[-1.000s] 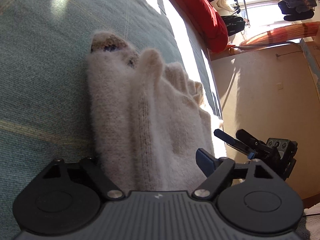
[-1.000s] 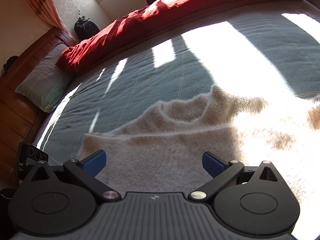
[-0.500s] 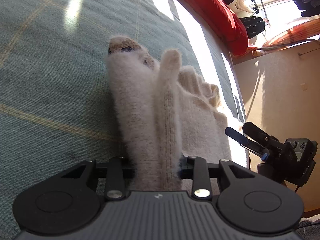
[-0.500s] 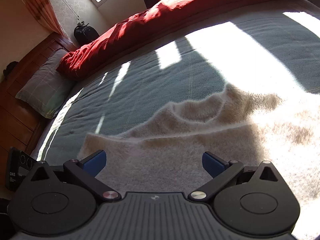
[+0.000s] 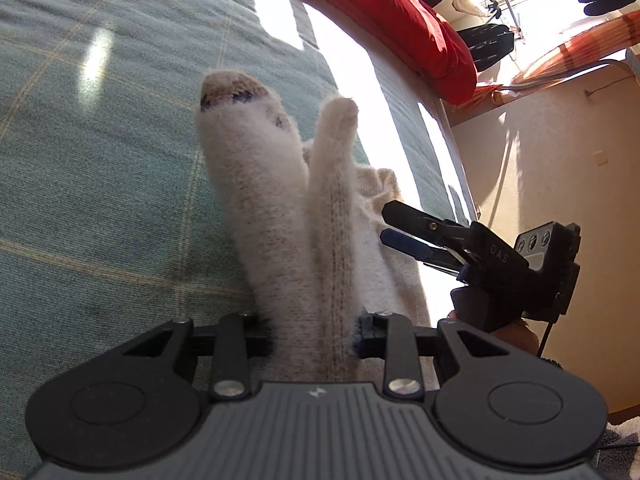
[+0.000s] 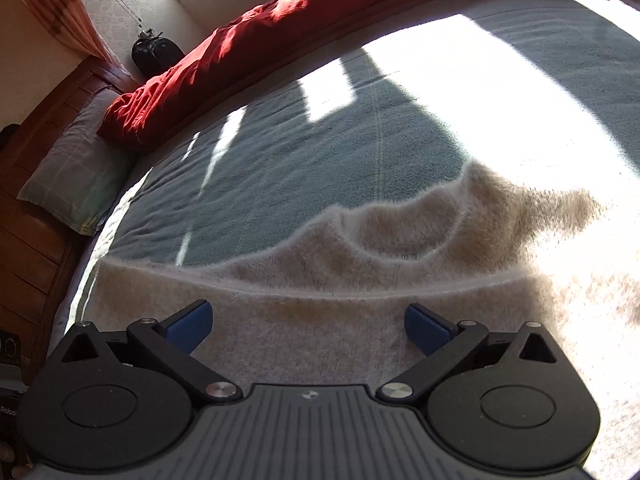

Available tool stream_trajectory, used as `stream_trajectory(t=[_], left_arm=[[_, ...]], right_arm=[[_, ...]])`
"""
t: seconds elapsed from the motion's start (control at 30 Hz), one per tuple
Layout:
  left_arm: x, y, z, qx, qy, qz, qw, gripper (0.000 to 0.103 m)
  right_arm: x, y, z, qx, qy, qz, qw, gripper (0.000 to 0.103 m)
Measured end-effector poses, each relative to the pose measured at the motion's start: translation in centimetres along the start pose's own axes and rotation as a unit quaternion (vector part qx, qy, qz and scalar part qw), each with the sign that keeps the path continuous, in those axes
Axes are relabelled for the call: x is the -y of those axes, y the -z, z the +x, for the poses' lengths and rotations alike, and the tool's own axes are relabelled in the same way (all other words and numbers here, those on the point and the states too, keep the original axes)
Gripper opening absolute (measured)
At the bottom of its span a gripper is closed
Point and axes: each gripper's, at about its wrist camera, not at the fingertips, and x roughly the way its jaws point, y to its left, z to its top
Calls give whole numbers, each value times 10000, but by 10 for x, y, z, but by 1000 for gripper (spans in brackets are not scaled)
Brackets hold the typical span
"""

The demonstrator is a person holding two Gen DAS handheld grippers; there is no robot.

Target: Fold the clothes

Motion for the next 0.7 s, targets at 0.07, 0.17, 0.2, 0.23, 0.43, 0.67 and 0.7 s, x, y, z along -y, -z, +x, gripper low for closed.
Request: stream_trajectory(t=[0.07, 0.17, 0.2, 0.23, 0.43, 0.67, 0.7], left_arm=[[3, -1, 2, 0, -74, -60, 10000, 30], [7, 0, 2, 21, -200, -66, 9998, 30], [8, 2, 0, 24, -240, -52, 9997, 30], [11, 2, 1, 31, -297, -46, 9995, 30], [28, 7, 1, 71, -636, 48, 9979, 30], [41, 11, -1, 90, -888, 134, 9959, 30], [43, 12, -1, 91, -916, 170, 9956, 30]], right_arm=[[2, 8, -16, -168, -177, 190, 9995, 103], [6, 29, -30, -477, -438, 542, 9964, 103], [8, 38, -32, -589, -501, 649, 9949, 103], [9, 45, -33, -678, -514, 718, 9938, 103], [2, 73, -43, -702, -324, 611, 9951, 103], [6, 117, -52, -1071, -267, 843, 9903, 103], [5, 123, -53, -1082, -245, 785, 9907, 103]])
